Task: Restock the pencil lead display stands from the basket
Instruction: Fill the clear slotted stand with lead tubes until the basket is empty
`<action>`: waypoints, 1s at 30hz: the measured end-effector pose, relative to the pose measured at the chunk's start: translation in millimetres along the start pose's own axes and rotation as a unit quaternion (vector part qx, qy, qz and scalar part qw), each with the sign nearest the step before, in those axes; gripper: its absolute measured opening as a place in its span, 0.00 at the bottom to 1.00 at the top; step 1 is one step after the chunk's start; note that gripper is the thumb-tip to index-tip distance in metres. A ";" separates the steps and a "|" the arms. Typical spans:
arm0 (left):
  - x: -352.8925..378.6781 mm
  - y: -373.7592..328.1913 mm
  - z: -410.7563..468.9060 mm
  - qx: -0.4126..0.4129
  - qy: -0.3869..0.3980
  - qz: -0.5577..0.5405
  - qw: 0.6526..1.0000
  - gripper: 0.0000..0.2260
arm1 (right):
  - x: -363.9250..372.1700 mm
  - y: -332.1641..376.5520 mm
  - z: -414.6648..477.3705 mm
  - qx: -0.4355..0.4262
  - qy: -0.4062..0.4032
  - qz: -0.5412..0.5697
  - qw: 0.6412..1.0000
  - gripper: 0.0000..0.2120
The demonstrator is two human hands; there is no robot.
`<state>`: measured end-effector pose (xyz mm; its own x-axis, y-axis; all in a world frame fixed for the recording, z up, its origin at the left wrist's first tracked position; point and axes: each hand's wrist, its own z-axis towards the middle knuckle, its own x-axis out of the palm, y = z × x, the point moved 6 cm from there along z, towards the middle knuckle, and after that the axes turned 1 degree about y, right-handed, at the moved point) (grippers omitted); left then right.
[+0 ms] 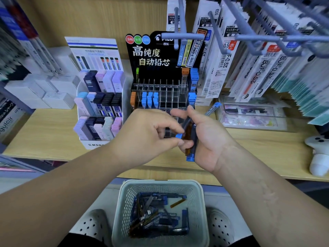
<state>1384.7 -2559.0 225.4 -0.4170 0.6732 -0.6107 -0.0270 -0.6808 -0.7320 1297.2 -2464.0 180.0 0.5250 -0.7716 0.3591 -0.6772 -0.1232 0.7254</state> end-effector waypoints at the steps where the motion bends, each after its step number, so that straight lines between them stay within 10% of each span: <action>1: -1.4 -1.7 -0.5 0.019 -0.006 0.016 1.000 0.07 | -1.1 -0.5 1.5 0.002 -0.001 0.003 1.000 0.20; 8: -54.8 17.6 11.2 -0.064 -0.125 0.059 0.988 0.02 | -14.8 -5.0 7.6 0.029 -0.037 0.015 0.999 0.25; 14: -62.8 38.1 11.5 -0.140 -0.002 0.107 0.984 0.03 | -21.0 0.0 7.5 0.024 -0.040 0.021 0.999 0.24; 30: -28.7 40.9 31.6 -0.004 0.025 0.276 0.961 0.04 | -22.1 1.2 6.6 -0.004 0.011 -0.061 0.998 0.13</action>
<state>1366.8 -2615.4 222.6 -0.3217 0.2231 -0.9202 0.1937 -0.9358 -0.2946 1281.4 -2451.2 169.0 0.6142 -0.7376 0.2807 -0.6040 -0.2104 0.7687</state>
